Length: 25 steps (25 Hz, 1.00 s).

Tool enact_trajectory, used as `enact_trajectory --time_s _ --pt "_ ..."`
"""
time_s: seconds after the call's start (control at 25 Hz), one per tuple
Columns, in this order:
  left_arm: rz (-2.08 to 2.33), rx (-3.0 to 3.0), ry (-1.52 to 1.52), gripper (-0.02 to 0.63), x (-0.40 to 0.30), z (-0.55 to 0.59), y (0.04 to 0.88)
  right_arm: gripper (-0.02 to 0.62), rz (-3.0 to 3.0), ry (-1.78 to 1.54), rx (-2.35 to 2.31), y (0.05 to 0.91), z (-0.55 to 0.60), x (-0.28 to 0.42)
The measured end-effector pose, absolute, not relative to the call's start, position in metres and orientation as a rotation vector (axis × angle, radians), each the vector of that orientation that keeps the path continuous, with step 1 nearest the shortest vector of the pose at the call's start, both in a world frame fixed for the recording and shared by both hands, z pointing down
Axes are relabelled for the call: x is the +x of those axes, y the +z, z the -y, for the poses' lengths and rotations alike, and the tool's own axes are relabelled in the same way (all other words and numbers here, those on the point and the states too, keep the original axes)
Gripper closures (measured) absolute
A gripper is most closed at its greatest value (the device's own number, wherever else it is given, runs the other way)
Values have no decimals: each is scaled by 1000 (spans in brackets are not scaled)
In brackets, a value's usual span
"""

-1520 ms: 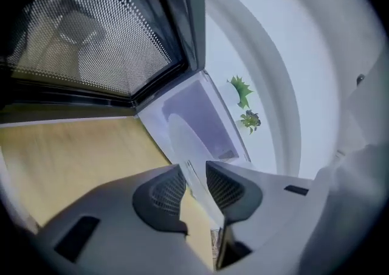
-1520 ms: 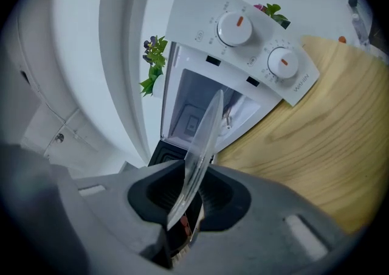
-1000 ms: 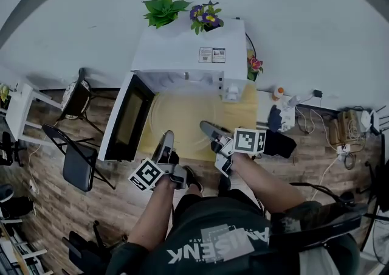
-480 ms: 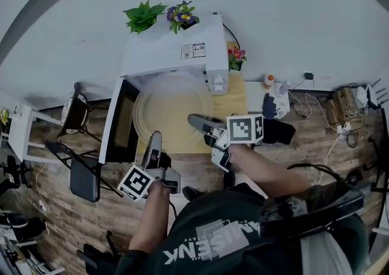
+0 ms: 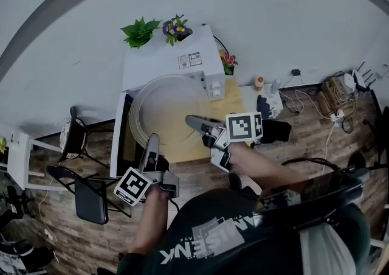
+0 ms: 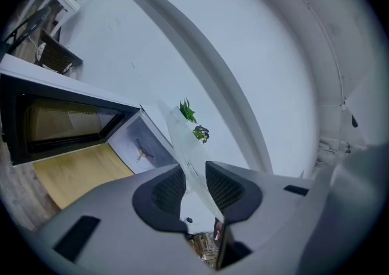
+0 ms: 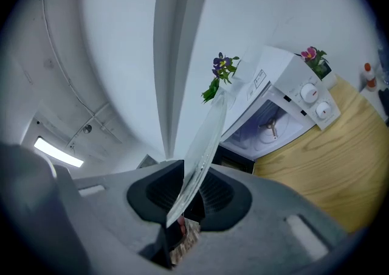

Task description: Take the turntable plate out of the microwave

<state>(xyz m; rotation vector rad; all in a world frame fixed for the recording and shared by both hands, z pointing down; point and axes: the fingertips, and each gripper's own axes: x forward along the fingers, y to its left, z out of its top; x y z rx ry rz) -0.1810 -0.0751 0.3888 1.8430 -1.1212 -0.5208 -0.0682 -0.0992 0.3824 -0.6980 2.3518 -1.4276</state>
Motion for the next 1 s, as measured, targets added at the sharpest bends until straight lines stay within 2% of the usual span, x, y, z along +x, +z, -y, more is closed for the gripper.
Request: enact_trajectory --time_s 0.16,0.28,0.4,0.56,0.72,0.88,1.0 --pt "1079 1848 -534 503 -182 78 378 515 -2326 -1422 -721 376 98 -72" --pt "1149 1930 -432 503 -194 81 377 515 -2322 -1410 -732 372 98 -73" --pt "1077 1883 -513 503 -185 80 370 515 -2324 -1395 -742 367 98 -72" --pt "1201 2006 -367 503 -200 82 368 515 -2331 -1373 -743 361 97 -72" --pt "1066 1895 -531 503 -185 79 365 515 -2336 -1362 -744 359 97 -72" --pt "1186 2003 -392 503 -199 81 366 515 -2334 -1370 -747 360 97 -72" --pt "1188 2004 -396 503 -199 81 366 515 -2341 -1368 -746 360 97 -72"
